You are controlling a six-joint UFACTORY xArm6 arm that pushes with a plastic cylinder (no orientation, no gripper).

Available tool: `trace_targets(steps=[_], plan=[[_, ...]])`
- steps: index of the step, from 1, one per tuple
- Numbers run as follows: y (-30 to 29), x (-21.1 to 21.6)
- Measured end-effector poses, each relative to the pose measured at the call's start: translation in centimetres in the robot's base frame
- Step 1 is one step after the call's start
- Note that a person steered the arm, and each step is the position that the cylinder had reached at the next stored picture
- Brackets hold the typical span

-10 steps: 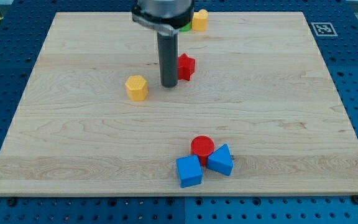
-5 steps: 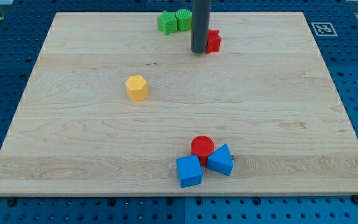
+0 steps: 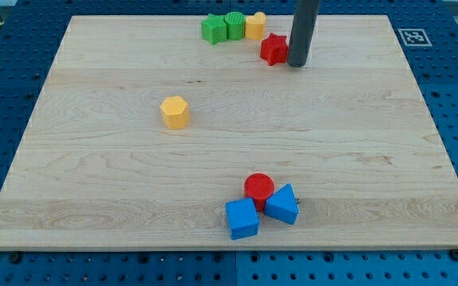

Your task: Slide the red star towards the group of blocks

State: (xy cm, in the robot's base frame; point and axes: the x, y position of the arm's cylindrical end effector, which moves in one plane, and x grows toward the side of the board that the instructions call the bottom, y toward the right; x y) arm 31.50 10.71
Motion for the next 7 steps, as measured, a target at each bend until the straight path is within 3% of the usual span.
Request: trace_targets(steps=[2, 4, 7], plan=[[0.5, 2.8], [-2.7, 0.4], [-2.6, -0.6]])
